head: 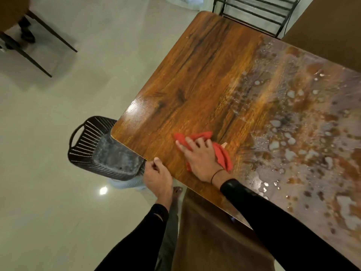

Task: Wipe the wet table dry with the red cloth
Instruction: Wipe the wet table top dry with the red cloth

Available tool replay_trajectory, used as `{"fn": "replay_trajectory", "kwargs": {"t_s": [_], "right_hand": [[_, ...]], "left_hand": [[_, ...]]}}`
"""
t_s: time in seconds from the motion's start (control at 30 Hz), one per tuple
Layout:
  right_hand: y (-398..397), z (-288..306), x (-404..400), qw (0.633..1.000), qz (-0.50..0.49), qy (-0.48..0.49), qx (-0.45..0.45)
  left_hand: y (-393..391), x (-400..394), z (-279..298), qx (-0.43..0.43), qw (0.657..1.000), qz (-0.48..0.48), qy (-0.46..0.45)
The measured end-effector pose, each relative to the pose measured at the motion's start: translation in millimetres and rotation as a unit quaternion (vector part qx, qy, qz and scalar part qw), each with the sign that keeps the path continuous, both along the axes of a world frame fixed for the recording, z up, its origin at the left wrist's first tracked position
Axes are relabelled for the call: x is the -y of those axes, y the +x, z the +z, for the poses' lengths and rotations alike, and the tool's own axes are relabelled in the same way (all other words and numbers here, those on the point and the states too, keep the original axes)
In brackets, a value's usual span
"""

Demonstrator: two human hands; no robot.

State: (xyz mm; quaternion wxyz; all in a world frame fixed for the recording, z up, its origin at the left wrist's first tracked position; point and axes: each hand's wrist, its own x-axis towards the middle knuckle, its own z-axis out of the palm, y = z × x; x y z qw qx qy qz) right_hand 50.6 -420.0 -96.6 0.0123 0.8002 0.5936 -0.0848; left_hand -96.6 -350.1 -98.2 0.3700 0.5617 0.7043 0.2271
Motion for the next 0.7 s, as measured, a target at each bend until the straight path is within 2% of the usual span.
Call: {"fn": "replay_trajectory", "kwargs": {"t_s": [0.1, 0.23, 0.33, 0.43, 0.5, 0.57, 0.63, 0.7], "right_hand": [[-28, -3, 45, 0.984, 0.176, -0.011, -0.023], [4, -9, 84, 0.962, 0.273, -0.001, -0.016], [53, -12, 88, 0.981, 0.195, 0.004, 0.020], [86, -8, 72, 0.999, 0.007, 0.005, 0.052], [84, -5, 57, 0.992, -0.121, 0.000, 0.047], [63, -3, 49, 0.982, -0.187, -0.004, 0.033], [36, -2, 53, 0.991, -0.133, 0.000, 0.017], [11, 0, 74, 1.000, 0.006, 0.000, -0.009]], "left_hand": [[2, 13, 0, 0.017, 0.996, 0.072, -0.044], [10, 40, 0, 0.051, 0.972, 0.167, -0.157], [22, 64, 0, 0.104, 0.949, 0.210, -0.211], [31, 85, -1, 0.136, 0.932, 0.220, -0.255], [38, 94, -2, 0.145, 0.913, 0.225, -0.309], [46, 97, -1, 0.148, 0.891, 0.234, -0.359], [50, 102, 3, 0.167, 0.883, 0.230, -0.374], [50, 106, 1, 0.223, 0.885, 0.188, -0.362]]}}
